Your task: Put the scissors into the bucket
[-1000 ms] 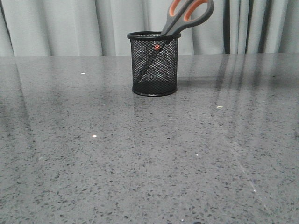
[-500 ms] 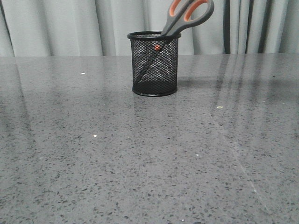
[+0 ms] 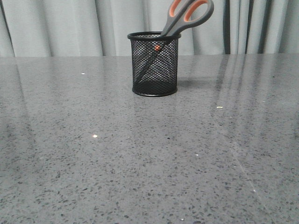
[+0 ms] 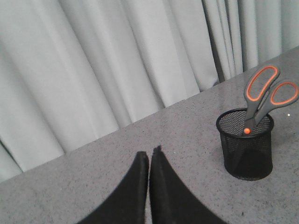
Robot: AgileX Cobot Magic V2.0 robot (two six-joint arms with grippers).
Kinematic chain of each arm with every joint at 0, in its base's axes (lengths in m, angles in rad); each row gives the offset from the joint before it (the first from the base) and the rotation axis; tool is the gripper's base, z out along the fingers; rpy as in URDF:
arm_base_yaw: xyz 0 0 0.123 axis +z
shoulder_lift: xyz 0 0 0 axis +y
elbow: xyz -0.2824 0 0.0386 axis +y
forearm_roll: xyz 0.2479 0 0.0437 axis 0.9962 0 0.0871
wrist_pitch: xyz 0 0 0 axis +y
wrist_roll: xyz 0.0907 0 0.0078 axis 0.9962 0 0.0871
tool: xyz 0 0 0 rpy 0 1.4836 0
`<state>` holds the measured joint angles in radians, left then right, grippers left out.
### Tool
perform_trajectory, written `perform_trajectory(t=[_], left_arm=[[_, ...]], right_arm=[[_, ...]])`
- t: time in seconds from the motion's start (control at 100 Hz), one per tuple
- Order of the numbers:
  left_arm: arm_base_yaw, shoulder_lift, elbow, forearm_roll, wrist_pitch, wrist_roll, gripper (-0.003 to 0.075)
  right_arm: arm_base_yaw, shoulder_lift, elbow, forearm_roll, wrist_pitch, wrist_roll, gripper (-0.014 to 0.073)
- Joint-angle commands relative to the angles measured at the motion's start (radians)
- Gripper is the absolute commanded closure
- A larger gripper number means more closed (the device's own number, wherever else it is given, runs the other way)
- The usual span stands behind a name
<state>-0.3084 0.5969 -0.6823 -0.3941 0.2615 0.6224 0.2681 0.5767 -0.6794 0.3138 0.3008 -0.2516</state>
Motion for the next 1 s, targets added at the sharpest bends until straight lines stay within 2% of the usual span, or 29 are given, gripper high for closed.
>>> perform_trajectory(t=[0.0,0.15,0.36,0.99], left_arm=[[0.0,-0.093,0.114,-0.056,-0.177,-0.011,0.074],[0.0,-0.287,0.332,-0.106,-0.281,-0.011,0.074],[0.0,-0.5,0.487,-0.134,-0.314,-0.011,0.074],[0.0,-0.54,0.509,-0.134,-0.318,-0.011,0.074]], right_arm=[[-0.007,-0.088,0.063,0.0,-0.132,0.0,0.0638],[-0.007,-0.247,0.253,0.0,-0.198,0.0,0.0638],[-0.007,-0.397,0.403,0.0,-0.232,0.0,0.0638],[-0.007,-0.413,0.416,0.0,-0.261,0.0,0.0638]])
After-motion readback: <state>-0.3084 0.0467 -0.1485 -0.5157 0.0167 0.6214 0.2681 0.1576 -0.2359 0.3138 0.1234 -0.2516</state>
